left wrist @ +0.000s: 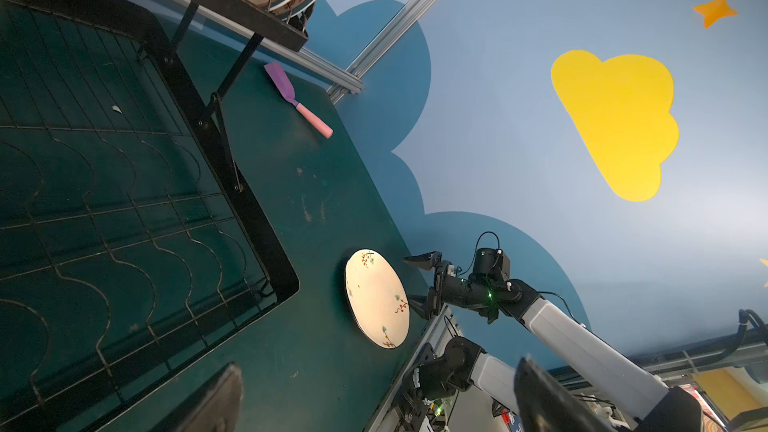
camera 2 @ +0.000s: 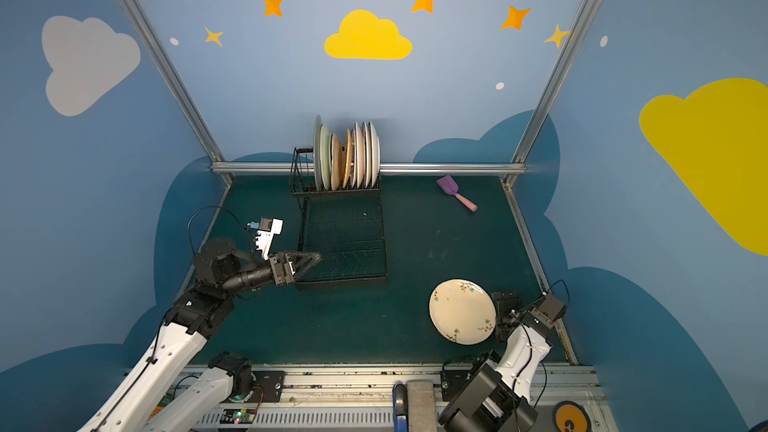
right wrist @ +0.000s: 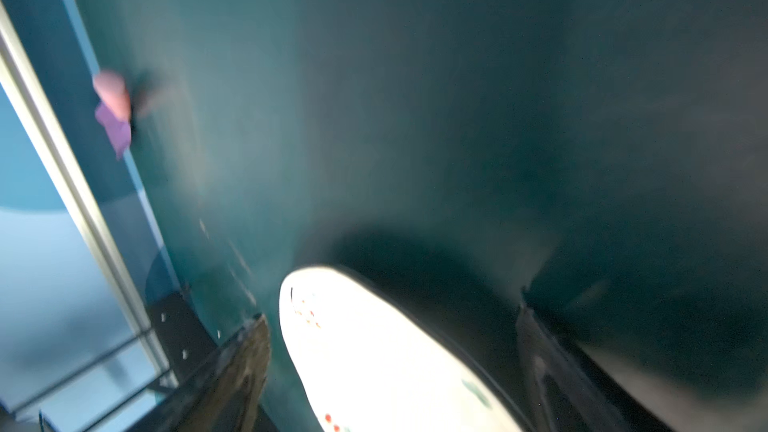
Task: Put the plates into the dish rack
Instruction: 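Slide the right gripper under the white berry-print plate's edge and tilt it up, then drag the tilted berry plate toward the rack with the right gripper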
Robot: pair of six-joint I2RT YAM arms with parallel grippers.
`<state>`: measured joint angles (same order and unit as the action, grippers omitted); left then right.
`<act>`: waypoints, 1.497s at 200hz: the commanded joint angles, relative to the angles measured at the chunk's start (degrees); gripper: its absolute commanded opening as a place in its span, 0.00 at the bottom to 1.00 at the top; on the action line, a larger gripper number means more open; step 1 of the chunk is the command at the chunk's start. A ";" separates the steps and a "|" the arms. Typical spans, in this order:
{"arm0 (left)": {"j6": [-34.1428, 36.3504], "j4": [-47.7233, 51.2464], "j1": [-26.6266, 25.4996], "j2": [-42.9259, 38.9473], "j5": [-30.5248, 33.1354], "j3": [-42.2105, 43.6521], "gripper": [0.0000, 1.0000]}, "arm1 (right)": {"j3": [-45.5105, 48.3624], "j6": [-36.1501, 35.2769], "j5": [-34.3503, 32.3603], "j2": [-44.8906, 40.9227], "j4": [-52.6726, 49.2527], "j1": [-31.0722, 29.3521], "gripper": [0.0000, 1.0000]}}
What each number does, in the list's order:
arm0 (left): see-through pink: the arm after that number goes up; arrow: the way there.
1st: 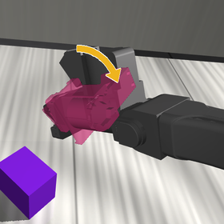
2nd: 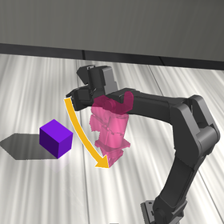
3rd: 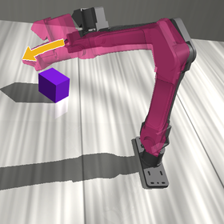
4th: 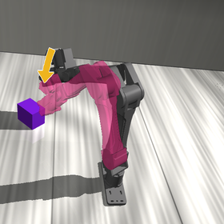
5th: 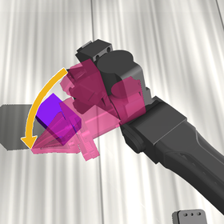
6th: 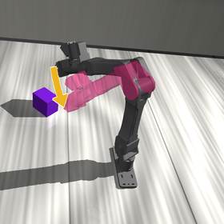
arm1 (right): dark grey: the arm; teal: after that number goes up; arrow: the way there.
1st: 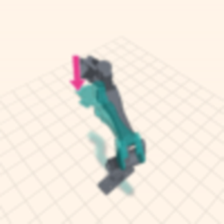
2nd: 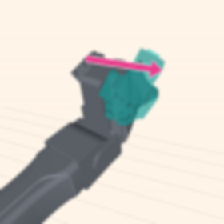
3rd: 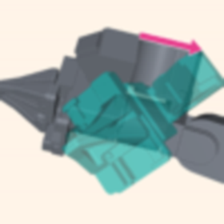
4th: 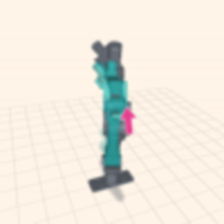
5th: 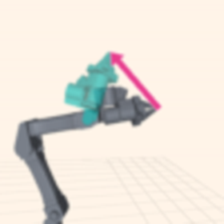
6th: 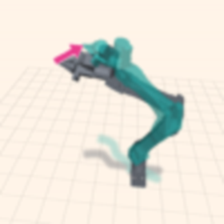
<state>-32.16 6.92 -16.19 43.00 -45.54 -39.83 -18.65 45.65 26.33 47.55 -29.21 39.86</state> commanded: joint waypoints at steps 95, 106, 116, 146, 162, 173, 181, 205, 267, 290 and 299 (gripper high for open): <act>1.58 1.25 0.72 -0.64 1.15 -0.43 1.00 | 7.50 9.07 3.62 7.21 18.86 -27.90 0.82; 1.68 1.43 0.91 -0.72 1.15 -0.41 1.00 | 7.18 8.69 3.36 9.05 19.84 -29.09 0.78; 1.81 1.48 0.90 -0.72 1.29 -0.42 1.00 | 6.90 8.67 3.11 10.80 19.87 -29.89 0.75; 2.00 1.69 1.08 -0.68 1.32 -0.55 1.00 | 4.06 6.95 4.42 17.61 17.44 -30.94 0.62; 1.95 1.67 1.25 -0.59 1.37 -0.58 1.00 | 1.28 5.07 5.40 21.45 15.76 -31.85 0.61; 2.00 1.65 1.35 -0.48 1.48 -0.66 1.00 | 0.23 5.04 6.21 23.83 16.26 -32.89 0.60; 1.99 1.68 1.38 -0.46 1.34 -0.68 1.00 | -0.43 5.32 6.65 25.30 17.15 -33.65 0.58; 2.00 1.83 1.52 -0.56 1.59 -0.68 1.00 | -0.26 7.25 6.56 26.96 20.01 -35.19 0.50; 2.11 2.05 1.78 -0.09 1.94 -0.91 1.00 | 0.84 7.22 5.90 26.27 23.99 -36.62 0.32; 2.09 2.04 2.03 0.08 2.03 -0.92 1.00 | 0.98 6.81 6.83 27.86 26.15 -36.85 0.28; 2.03 2.05 2.10 0.06 1.98 -0.91 1.00 | 0.98 6.57 6.92 28.21 26.57 -36.80 0.24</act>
<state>-31.05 9.08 -14.50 43.05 -43.86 -39.83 -19.88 52.38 33.12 72.71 -1.78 4.64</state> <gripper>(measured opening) 0.996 0.273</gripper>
